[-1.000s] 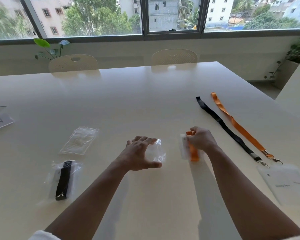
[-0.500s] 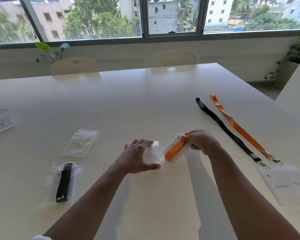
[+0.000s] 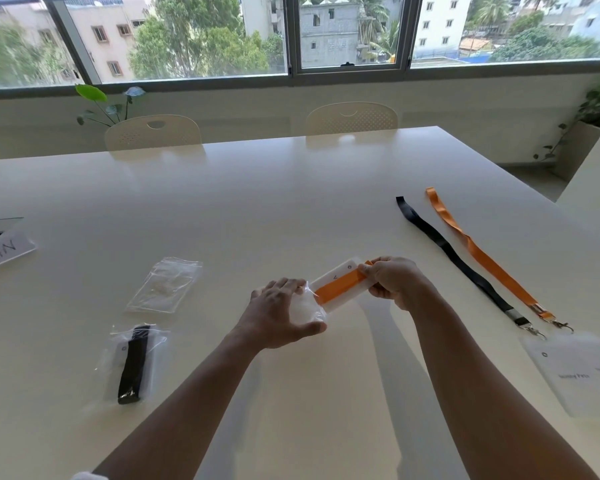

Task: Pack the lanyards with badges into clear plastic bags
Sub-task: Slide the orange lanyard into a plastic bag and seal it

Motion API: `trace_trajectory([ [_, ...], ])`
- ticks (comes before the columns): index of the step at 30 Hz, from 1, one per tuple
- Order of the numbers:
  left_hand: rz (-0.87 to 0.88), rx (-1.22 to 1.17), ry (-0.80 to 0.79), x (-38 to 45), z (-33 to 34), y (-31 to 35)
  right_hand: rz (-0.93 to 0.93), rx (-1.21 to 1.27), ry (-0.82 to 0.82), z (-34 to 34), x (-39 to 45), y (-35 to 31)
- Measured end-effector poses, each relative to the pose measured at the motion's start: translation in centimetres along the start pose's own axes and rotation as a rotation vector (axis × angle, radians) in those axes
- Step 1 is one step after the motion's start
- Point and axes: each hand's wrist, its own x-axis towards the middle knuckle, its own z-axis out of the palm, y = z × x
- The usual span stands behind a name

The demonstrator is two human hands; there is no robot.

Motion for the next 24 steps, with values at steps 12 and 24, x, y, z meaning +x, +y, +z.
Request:
trace_trajectory([
  [12, 0.014, -0.045, 0.041, -0.1, 0.1, 0.0, -0.012, 0.010, -0.038, 0.9, -1.1, -0.2],
  [24, -0.248, -0.860, -0.034, 0.7, -1.0, 0.9, -0.207, -0.089, -0.180, 1.2, -2.5, -0.9],
])
